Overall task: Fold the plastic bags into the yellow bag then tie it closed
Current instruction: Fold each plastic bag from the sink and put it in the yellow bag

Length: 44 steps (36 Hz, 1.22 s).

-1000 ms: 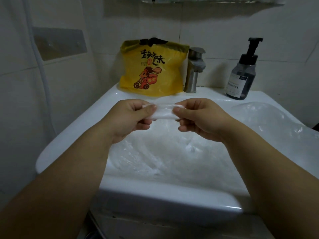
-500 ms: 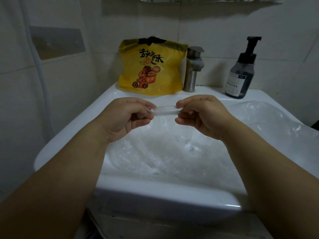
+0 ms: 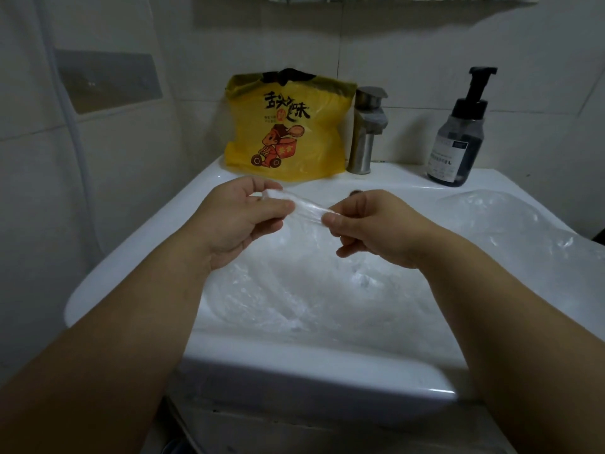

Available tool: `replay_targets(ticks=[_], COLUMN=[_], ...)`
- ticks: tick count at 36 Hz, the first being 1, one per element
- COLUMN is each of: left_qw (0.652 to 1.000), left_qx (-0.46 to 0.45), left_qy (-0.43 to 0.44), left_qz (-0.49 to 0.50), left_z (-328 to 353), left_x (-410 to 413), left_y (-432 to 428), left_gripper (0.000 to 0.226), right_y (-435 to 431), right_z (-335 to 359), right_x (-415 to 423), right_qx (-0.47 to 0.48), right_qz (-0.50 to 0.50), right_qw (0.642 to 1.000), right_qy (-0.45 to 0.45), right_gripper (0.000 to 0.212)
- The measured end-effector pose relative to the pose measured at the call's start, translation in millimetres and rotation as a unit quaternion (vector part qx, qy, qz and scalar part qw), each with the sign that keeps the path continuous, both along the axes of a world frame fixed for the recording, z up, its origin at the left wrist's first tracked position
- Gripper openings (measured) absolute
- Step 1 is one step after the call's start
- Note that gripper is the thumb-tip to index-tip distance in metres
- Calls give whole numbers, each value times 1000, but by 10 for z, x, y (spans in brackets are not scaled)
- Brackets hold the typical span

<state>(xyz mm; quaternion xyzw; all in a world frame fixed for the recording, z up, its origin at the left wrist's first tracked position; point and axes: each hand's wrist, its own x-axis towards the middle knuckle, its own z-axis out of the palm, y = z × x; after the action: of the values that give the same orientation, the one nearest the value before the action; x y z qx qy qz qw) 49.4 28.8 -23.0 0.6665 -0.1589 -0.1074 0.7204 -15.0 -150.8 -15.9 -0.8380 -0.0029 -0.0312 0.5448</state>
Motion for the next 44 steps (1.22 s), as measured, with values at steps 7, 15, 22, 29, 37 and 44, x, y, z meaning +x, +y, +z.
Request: replay_targets(ticks=[7, 15, 22, 29, 37, 44], left_qw=[993, 991, 999, 996, 988, 985], left_qx=[-111, 47, -11, -68, 49, 73], left_qy=[3, 27, -26, 0, -58, -103], left_qz=[44, -124, -20, 56, 133, 118], left_z=[-32, -97, -36, -10, -24, -72], left_x=[46, -133, -45, 24, 37, -12], left_y=[-68, -264, -223, -159, -84, -78], left_gripper=[20, 58, 50, 40, 45, 45], right_y=[195, 388, 377, 309, 207, 166], right_z=[-30, -104, -62, -61, -47, -69], right_x=[17, 25, 42, 72, 58, 0], right_qx=[24, 93, 101, 89, 75, 100], right_qz=[-38, 2, 21, 7, 2, 2], right_qw=[997, 992, 992, 994, 997, 995], right_qy=[-59, -85, -72, -58, -35, -15], right_gripper=[31, 24, 21, 22, 23, 22])
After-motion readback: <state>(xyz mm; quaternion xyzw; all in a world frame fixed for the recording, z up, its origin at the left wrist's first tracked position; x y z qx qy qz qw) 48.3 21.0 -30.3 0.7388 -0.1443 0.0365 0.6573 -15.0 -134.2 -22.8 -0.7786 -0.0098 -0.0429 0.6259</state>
